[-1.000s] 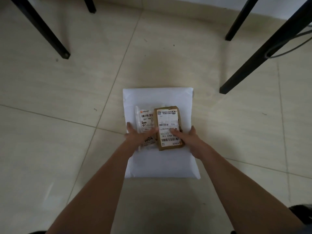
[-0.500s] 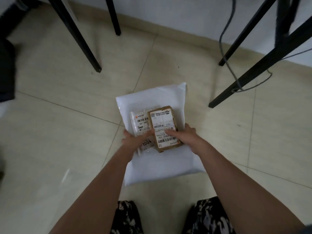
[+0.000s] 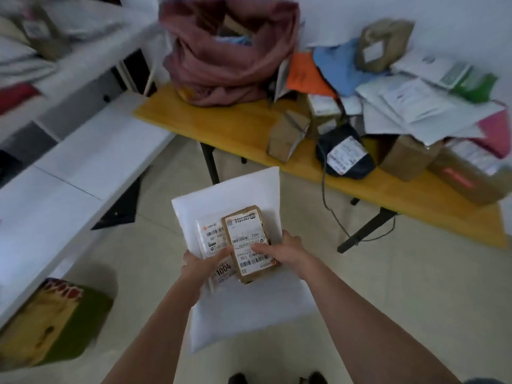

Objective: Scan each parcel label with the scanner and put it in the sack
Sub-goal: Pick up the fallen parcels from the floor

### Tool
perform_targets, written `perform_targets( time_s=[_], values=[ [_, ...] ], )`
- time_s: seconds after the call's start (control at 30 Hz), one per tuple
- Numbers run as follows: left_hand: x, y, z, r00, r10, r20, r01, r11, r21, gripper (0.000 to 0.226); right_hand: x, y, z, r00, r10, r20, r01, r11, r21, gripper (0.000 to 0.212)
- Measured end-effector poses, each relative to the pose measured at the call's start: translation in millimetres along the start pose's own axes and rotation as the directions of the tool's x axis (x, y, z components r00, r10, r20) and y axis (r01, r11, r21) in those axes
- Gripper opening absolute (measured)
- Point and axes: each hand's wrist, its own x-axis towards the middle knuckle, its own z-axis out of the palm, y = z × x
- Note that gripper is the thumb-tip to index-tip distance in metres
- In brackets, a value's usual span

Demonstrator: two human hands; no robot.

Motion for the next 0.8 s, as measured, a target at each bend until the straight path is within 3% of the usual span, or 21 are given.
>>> perform_targets(
  time_s=[0.1, 0.3, 0.43, 0.57, 0.67, 0.8],
  values=[
    [-38, 56, -34, 0.98, 0.182, 0.082, -0.175, 0.981, -0.084, 0.102, -37, -66, -1, 0.993, -0.119, -0.016, 0.12, 0.992, 0.045, 0.091],
    [-96, 157, -62, 0.905, 0.407, 0.123, -0.397, 0.912, -0.102, 0.076, -100, -161, -29, 0.95, -0.307, -0.048, 0.311, 0.939, 0.148, 0.05],
    [-112, 212, -37, 0.887, 0.453, 0.094, -0.449, 0.892, -0.059, 0.11, -123, -195, -74, 0.927, -0.342, -0.155, 0.369, 0.906, 0.207, 0.042],
    [-120, 257, 11, 0.798, 0.549, 0.247, -0.544, 0.834, -0.097, 0.097, -127, -210, -131, 0.911, -0.334, -0.242, 0.378, 0.911, 0.163, 0.055],
    [-114, 286, 56, 0.815, 0.52, 0.257, -0.524, 0.85, -0.058, 0.128, -115, -214, -177, 0.891, -0.328, -0.313, 0.387, 0.91, 0.149, 0.053],
    [-90, 329, 124, 0.835, 0.478, 0.271, -0.499, 0.866, 0.01, 0.154, -76, -226, -239, 0.866, -0.28, -0.415, 0.358, 0.925, 0.124, 0.07]
  ],
)
